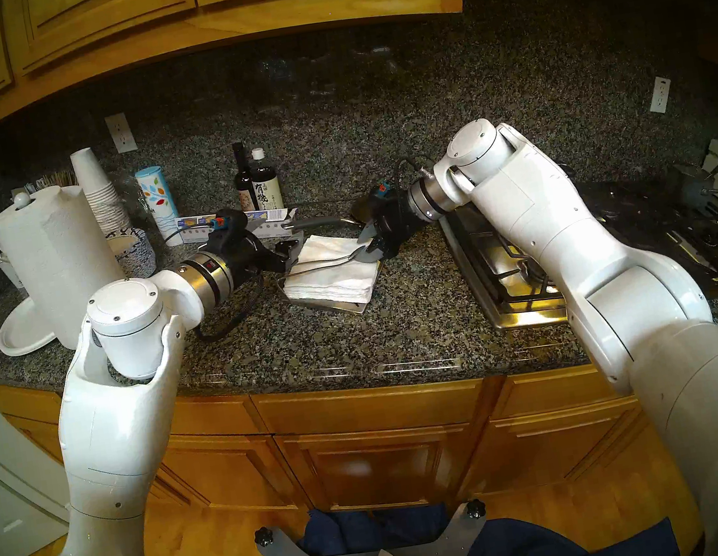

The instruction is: Take napkin out of napkin holder

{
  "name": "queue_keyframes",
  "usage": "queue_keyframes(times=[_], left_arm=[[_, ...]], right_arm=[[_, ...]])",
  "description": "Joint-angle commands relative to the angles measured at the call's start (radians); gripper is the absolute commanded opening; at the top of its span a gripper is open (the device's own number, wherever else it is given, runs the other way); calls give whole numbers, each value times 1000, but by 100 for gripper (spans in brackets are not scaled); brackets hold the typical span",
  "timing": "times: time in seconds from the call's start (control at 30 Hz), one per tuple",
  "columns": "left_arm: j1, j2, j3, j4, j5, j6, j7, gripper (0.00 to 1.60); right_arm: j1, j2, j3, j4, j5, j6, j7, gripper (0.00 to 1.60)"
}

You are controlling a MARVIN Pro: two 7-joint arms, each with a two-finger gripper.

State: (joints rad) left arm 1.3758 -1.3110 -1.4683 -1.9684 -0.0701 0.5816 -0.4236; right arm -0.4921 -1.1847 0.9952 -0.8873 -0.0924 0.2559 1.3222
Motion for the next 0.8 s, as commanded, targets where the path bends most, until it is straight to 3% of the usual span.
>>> queue_keyframes(times=[0.0, 0.57, 0.6, 0.67, 0.77], left_arm=[[-34, -1, -5, -26, 0, -16, 0, 160], [-34, -1, -5, -26, 0, -16, 0, 160], [-34, -1, -5, -26, 0, -16, 0, 160], [-34, -1, -5, -26, 0, -16, 0, 160], [-34, -1, -5, -26, 0, -15, 0, 160]], right_arm=[[58, -9, 10, 6, 7, -1, 23, 105], [50, 15, -9, -42, -10, 25, 93, 79], [48, 17, -4, -46, -9, 28, 86, 80], [49, 20, 4, -51, -13, 29, 60, 111], [54, 21, 21, -46, -5, 26, 43, 124]])
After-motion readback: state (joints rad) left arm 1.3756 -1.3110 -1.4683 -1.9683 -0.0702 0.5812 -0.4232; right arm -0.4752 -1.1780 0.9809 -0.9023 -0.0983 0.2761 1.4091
